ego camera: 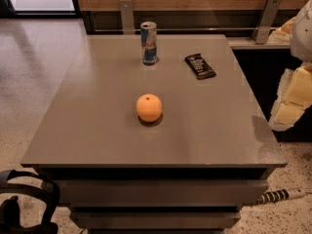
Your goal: Pick rxbar chocolate
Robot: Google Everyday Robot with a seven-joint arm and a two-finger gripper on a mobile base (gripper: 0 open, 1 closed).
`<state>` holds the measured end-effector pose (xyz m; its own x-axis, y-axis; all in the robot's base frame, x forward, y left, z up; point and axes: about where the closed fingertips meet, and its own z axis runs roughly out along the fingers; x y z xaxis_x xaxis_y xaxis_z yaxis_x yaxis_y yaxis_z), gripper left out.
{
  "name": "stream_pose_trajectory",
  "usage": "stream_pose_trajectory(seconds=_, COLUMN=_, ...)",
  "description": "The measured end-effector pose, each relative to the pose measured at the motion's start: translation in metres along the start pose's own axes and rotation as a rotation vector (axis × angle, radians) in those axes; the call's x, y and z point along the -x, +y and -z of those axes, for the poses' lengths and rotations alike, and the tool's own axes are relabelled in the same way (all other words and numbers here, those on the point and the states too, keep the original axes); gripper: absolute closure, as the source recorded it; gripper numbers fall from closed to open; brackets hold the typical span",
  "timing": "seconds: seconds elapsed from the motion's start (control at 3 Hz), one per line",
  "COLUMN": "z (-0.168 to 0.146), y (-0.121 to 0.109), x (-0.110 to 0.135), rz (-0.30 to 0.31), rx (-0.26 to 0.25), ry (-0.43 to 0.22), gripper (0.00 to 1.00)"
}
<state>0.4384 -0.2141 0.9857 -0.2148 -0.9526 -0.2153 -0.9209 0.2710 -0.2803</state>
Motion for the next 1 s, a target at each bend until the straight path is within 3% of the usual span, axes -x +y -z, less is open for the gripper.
stream_pose_trajectory(seconds=0.67, z=0.001, y=-0.014, x=-0.004, rz=-0.034, rx=-0.025, ry=-0.003, gripper=0.00)
stream_pose_trajectory(seconds=1.0, z=-0.005, y=-0.041, x=-0.023, rz=-0.152, rx=-0.099, ry=-0.011, gripper=0.00)
